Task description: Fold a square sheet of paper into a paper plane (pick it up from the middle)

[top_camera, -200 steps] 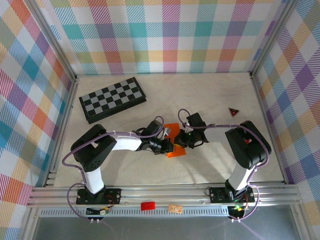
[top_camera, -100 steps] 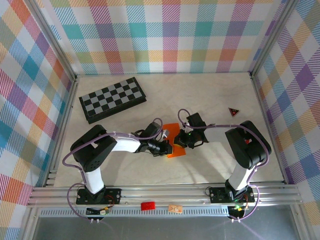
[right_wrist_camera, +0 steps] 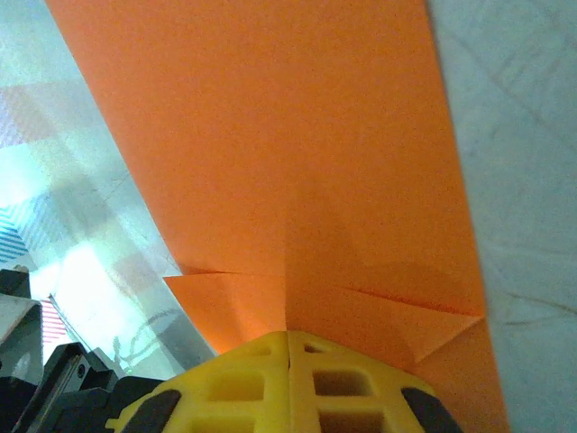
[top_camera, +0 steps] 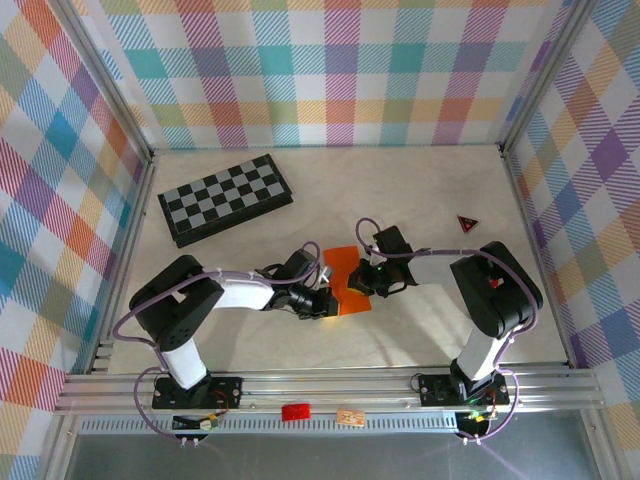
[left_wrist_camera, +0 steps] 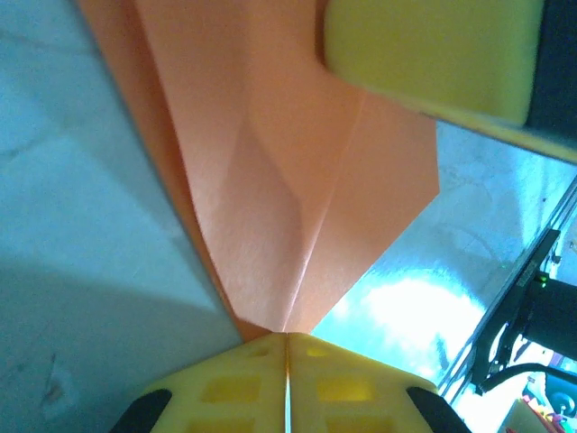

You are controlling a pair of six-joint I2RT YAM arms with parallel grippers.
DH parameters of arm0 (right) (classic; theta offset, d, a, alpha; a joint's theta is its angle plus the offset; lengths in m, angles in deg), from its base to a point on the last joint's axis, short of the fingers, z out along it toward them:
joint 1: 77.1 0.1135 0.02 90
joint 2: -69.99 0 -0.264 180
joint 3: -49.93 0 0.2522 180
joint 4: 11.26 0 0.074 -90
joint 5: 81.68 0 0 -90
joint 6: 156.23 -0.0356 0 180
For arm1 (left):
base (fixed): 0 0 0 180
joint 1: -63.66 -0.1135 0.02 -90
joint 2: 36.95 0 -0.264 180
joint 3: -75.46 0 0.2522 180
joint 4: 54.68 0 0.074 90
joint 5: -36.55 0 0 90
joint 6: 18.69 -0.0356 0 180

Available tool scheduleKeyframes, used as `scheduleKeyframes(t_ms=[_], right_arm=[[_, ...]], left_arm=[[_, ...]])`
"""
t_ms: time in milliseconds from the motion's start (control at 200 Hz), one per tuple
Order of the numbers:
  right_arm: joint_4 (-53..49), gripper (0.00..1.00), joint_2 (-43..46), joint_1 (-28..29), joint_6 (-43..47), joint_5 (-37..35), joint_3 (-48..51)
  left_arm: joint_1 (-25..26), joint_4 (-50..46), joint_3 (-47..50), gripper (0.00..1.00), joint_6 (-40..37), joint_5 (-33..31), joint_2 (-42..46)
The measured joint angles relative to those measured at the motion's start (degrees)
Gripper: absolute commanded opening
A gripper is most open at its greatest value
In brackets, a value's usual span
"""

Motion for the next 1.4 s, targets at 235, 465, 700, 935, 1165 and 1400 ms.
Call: scheduleKeyframes(t_ms=[235, 465, 700, 935, 1165, 1400], right_arm=[[0.0, 0.03, 0.0, 0.0, 0.0, 0.0, 0.0], [0.0, 0.04, 0.0, 0.0, 0.0, 0.0, 0.0], [0.1, 0.05, 0.0, 0.0, 0.0, 0.1, 0.0], [0.4, 0.06, 0.0, 0.0, 0.0, 0.2, 0.0], [-2.0, 0.11, 2.0, 0.2, 0.4, -0.7, 0.0], [0.0, 0.0, 6.6, 1.9, 0.7, -1.0, 0.3]], left_arm=[[0.0, -3.5, 1.1, 0.07, -0.2, -1.4, 5.0], [0.0, -3.0, -2.1, 0.03, -0.2, -3.0, 6.9], [0.0, -0.3, -7.9, 0.02, 0.0, -2.6, -4.0], [0.0, 2.6, -6.7, 0.0, 0.3, -2.4, -6.2], [0.0, 8.8, 0.1, 0.0, 0.6, -1.2, -3.0], [0.0, 8.7, 0.6, 0.0, 0.0, -0.4, -2.8]])
